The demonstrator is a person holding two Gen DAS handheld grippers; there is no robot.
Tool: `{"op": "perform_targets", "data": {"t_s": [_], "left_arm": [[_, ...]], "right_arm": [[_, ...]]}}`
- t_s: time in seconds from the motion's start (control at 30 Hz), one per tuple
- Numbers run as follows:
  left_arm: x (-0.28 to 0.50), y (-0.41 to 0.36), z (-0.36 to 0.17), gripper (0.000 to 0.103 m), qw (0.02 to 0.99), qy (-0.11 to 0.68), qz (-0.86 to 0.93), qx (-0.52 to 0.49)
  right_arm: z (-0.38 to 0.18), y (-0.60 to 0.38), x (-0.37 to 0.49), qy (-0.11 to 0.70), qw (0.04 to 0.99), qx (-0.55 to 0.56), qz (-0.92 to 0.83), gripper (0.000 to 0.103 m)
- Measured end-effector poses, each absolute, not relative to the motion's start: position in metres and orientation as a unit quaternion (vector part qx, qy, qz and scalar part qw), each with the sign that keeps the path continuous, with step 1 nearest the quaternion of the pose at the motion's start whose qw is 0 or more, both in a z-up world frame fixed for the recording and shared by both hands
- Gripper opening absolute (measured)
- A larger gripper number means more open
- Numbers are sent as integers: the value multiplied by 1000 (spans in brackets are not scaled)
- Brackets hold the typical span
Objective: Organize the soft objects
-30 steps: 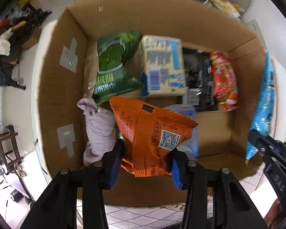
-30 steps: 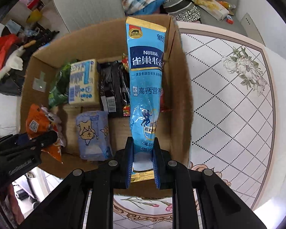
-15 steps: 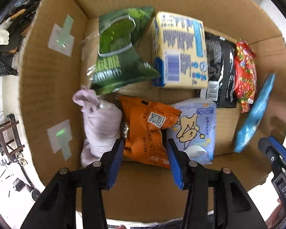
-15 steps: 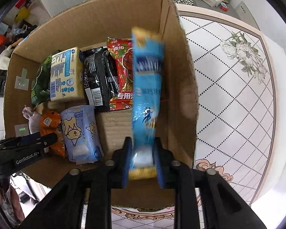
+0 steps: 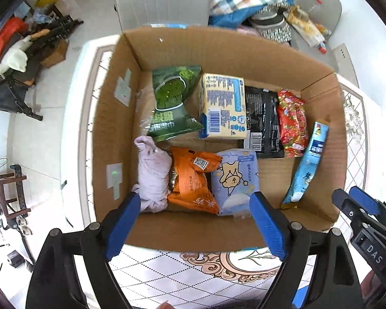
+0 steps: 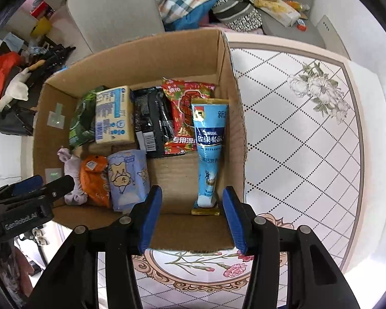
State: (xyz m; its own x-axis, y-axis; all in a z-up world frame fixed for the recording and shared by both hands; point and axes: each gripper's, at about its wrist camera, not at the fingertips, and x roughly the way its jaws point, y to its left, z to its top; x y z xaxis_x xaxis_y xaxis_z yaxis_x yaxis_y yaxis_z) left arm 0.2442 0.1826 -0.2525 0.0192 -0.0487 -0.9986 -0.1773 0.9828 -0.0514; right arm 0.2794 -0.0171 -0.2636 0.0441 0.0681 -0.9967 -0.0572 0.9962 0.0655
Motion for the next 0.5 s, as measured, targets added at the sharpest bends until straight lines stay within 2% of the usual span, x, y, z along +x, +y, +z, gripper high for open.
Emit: {"op": "perform_targets", "data": {"t_s": [0.03,0.2,0.23,0.3,0.37,0.5], "left_arm": [[244,182,-248,97,715,693,46,-78],[229,174,-227,97,740,667,53,-72],[226,172,-224,97,744,662,55,-70],[226,169,-225,97,750,655,56,-72],[223,168,-218,97,757,646,62,-75],[218,171,-208,97,766,633,66,-94]], "right_arm": [[-261,-17,277,688,725,1,43,52],[-246,-17,263,676,736,-6,48,55],[-243,-18,261,673,738,-6,49,58],[-238,-18,258,668,743,-8,51,76],[-232,-18,255,662,748,-14,48,86],[-224,-20,253,656,753,-15,50,99]]}}
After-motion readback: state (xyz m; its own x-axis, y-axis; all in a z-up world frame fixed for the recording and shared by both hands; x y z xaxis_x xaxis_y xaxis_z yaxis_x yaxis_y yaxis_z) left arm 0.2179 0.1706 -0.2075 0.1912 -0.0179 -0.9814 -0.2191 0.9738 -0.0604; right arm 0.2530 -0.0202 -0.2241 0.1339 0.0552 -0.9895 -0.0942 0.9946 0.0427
